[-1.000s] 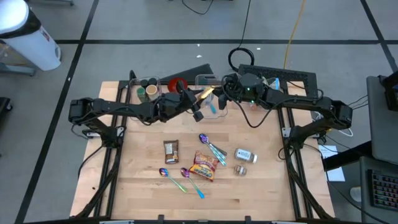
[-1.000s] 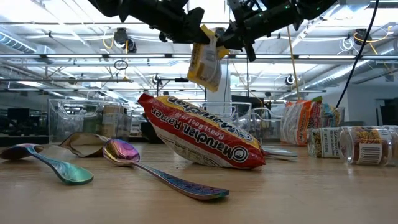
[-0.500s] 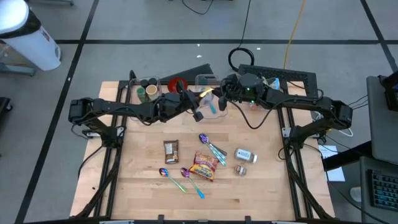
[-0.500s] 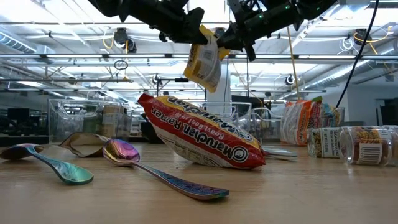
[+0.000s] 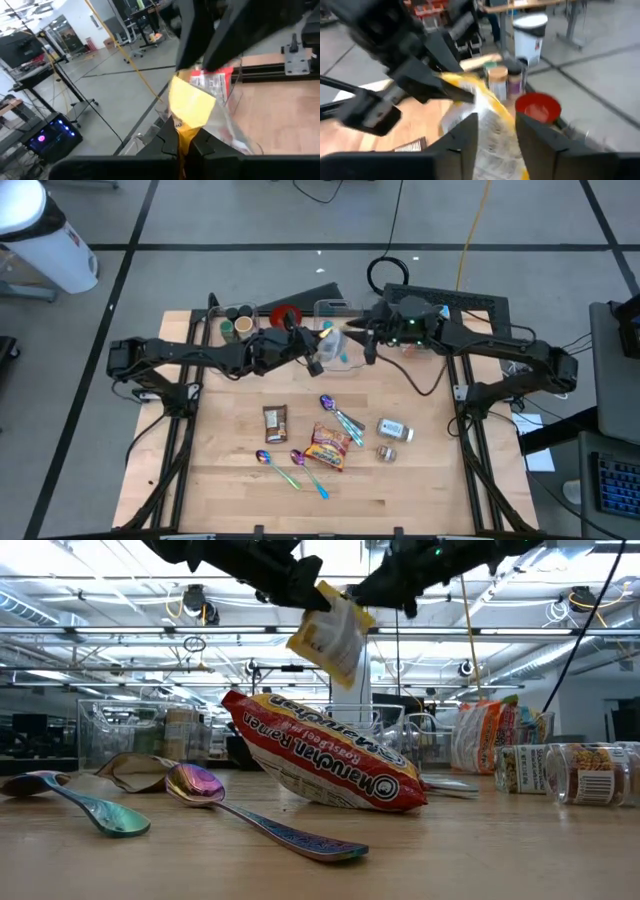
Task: Pick & Place Food Item
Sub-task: Put the yellow noodle pack into the right transparent bin
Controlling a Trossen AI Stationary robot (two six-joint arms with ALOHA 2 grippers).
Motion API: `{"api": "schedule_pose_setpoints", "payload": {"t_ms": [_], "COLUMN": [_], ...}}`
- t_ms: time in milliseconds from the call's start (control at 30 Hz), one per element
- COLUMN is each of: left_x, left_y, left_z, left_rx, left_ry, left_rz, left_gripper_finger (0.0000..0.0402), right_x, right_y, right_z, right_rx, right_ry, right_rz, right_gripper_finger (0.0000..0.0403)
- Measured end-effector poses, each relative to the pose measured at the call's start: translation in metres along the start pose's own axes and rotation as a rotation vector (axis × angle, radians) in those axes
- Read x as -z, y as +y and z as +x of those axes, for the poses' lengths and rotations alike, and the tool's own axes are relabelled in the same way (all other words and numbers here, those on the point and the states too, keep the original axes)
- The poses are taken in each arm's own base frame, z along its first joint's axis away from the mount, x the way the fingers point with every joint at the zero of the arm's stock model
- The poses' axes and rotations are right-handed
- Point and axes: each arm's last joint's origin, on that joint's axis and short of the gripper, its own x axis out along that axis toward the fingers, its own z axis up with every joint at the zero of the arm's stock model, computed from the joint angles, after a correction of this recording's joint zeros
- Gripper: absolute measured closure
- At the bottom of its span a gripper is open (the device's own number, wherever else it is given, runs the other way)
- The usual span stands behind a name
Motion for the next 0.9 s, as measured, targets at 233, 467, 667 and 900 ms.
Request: {"api": "schedule_pose_setpoints", "payload": {"t_ms": [233, 467, 667, 900], "left_x": [-0.006, -0.001, 0.002, 0.003], "left_y": [0.010, 0.015, 0.020, 0.020], "left_z": [-0.009, -0.006, -0.004, -0.004], "left_rx": [0.186, 0.347, 0.374, 0.424], "left_ry": [-0.051, -0.071, -0.064, -0.061], "left_rz": [0.029, 0.022, -0.020, -0.036], "left_gripper_finger": [0.0399, 0.0400, 0.0400, 0.0400], "right_x": [-0.015, -0.012, -0.003, 0.008], "right_y": [0.004, 0.007, 0.009, 0.014], "right_z": [-0.023, -0.026, -0.016, 0.000], "right_rx": [-0.008, -0.075, -0.018, 0.001], "right_ry": [-0.069, -0.029, 0.030, 0.075], "right_rz": [-0.012, 0.024, -0.077, -0.167], "right_gripper_finger": [0.0205, 0.0168, 0.0161, 0.0168]}}
